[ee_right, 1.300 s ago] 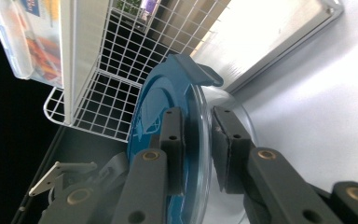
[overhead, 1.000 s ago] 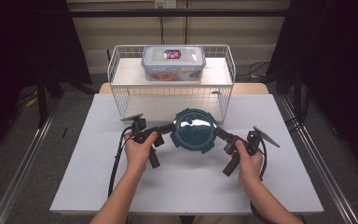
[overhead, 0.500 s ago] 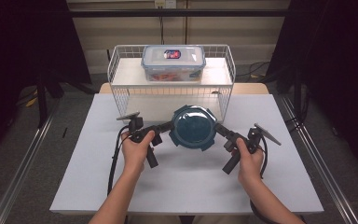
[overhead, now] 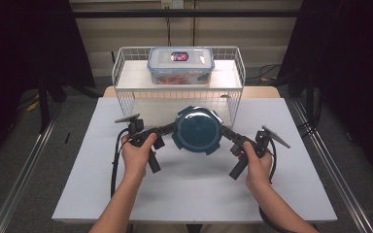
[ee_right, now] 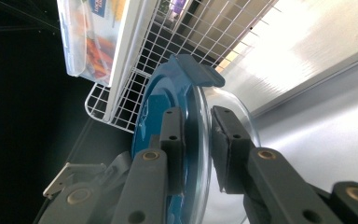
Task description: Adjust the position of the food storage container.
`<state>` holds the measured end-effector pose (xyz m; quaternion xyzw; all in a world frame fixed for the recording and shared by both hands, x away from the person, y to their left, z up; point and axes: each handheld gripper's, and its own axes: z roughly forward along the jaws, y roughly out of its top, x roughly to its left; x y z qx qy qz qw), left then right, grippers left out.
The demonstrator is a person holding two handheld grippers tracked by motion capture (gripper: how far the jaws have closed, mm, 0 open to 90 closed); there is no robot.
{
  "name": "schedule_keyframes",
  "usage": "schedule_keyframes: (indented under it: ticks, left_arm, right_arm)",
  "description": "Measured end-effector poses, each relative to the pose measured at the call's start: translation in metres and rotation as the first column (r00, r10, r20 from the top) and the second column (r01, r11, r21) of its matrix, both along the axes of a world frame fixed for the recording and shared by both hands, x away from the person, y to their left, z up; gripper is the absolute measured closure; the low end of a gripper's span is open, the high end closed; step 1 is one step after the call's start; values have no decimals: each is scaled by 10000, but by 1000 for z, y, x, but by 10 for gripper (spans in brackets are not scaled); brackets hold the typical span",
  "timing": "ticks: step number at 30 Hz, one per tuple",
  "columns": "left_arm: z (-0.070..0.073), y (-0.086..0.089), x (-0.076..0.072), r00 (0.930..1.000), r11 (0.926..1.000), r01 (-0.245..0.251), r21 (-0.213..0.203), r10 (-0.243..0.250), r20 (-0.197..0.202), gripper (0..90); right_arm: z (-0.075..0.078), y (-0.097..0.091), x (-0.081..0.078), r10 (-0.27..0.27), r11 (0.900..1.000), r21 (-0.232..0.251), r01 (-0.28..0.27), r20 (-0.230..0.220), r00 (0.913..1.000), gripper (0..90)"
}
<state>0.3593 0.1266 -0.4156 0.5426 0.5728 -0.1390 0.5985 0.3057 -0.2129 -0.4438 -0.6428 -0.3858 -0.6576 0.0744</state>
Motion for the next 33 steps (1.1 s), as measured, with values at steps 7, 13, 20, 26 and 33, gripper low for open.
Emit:
schedule_keyframes:
  ticks: [7, 13, 20, 26, 33]
  left_arm:
    - [10, 4, -1, 9999, 9999, -23, -130, 25, 169, 752]
    - [19, 5, 0, 9994, 9998, -141, -142, 145, 306, 753]
    - [27, 6, 0, 9991, 9997, -185, -134, 190, 368, 753]
    - [34, 5, 1, 9980, 9989, -263, -388, 285, 572, 753]
    - [43, 7, 0, 9968, 9984, -291, -483, 325, 724, 754]
  right_arm:
    - [7, 3, 1, 27, 10000, 37, -27, 101, 9999, 756]
    - [13, 5, 3, 124, 9998, 121, -124, 33, 9999, 755]
    - [19, 6, 4, 124, 9999, 104, -126, 172, 9998, 755]
    - [27, 7, 6, 69, 9999, 149, -75, 418, 9991, 755]
    - [35, 8, 7, 76, 9997, 208, -90, 630, 9980, 755]
